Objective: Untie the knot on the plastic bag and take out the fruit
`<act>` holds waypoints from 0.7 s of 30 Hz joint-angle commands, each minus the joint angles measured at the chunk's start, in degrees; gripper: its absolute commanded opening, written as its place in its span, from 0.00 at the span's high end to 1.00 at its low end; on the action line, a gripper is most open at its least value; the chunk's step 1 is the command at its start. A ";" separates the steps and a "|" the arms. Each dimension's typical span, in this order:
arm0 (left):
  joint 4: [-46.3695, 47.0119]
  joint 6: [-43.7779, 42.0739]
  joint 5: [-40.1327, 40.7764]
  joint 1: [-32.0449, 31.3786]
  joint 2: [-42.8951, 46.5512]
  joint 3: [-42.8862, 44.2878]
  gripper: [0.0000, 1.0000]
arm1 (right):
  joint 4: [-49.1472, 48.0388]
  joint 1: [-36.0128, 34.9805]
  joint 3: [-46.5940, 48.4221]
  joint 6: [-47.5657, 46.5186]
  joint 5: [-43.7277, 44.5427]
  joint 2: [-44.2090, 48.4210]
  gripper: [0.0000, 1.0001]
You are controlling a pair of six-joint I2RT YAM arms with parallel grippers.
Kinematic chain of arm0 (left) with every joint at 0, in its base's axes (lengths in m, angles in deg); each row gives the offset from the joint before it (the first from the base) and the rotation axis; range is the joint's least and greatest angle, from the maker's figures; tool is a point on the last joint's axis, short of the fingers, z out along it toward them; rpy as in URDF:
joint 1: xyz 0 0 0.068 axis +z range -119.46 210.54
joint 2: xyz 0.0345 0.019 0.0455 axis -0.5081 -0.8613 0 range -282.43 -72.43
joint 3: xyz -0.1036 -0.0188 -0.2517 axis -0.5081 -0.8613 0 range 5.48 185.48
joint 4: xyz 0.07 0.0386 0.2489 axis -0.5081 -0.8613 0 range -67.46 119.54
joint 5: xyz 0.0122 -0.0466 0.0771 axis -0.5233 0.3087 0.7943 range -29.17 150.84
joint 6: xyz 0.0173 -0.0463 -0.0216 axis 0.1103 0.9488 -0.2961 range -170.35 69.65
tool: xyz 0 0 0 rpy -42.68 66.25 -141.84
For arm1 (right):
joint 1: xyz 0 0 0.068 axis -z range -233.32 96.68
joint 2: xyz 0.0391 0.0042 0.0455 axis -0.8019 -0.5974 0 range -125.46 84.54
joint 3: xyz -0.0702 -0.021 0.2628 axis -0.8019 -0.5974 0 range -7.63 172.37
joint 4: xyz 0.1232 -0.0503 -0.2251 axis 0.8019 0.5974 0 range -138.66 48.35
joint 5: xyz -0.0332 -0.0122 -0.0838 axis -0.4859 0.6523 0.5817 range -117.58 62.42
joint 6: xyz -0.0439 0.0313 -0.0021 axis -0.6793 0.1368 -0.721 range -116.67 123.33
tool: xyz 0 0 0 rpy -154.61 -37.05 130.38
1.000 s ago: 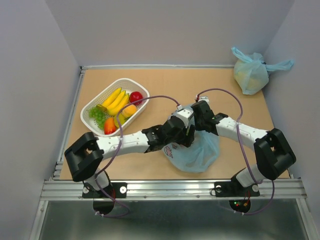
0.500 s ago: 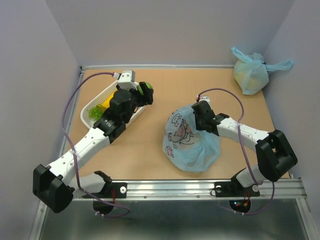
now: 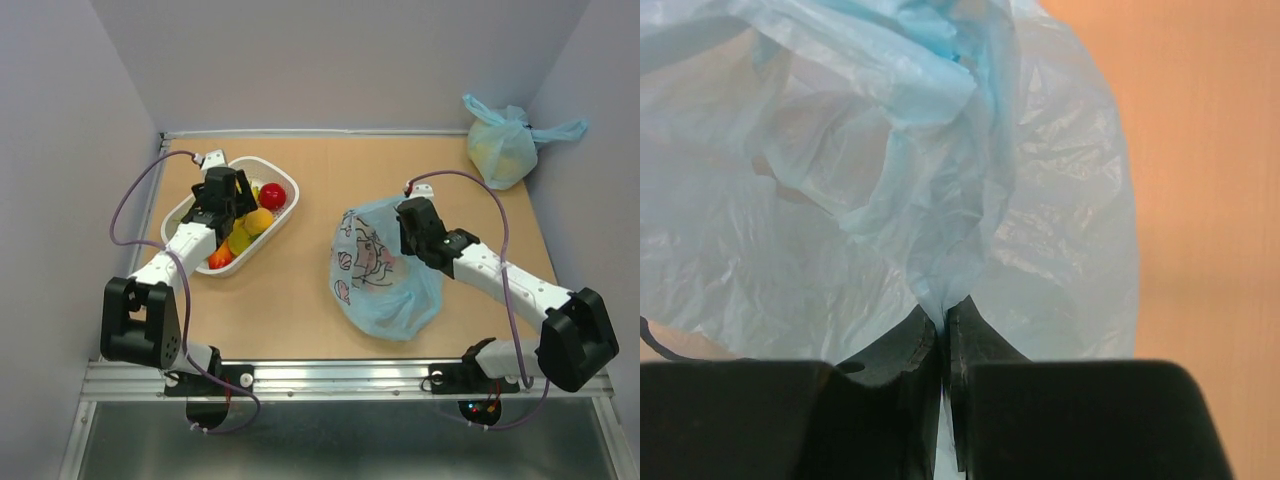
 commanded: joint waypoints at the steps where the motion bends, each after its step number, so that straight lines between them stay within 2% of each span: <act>1: -0.16 0.28 -0.08 0.30 3.23 -0.80 0.13 | 0.96 0.01 3.20 -1.50 3.94 2.18 0.90; 4: -2.79 -0.50 0.18 0.65 5.16 -0.80 0.04 | 1.31 0.01 4.17 -2.55 6.14 2.89 0.90; 6: -4.11 -1.47 0.88 0.91 7.35 -1.33 0.02 | 1.58 -0.08 4.95 -3.43 8.50 3.15 0.90; 8: -5.16 -2.09 1.15 1.09 8.93 -1.77 0.01 | 1.66 0.10 5.66 -4.22 10.09 3.50 0.89; 13: -10.18 -2.44 0.62 1.27 15.26 0.51 0.01 | 2.02 0.71 9.08 -8.44 20.63 4.21 0.89; 17: -15.96 -2.61 0.01 1.27 24.73 4.63 0.01 | 2.02 2.20 12.42 -14.66 33.26 5.35 0.89; 21: -21.08 -1.56 0.70 1.27 32.92 9.30 0.01 | 2.10 4.75 11.56 -19.42 40.66 7.01 0.89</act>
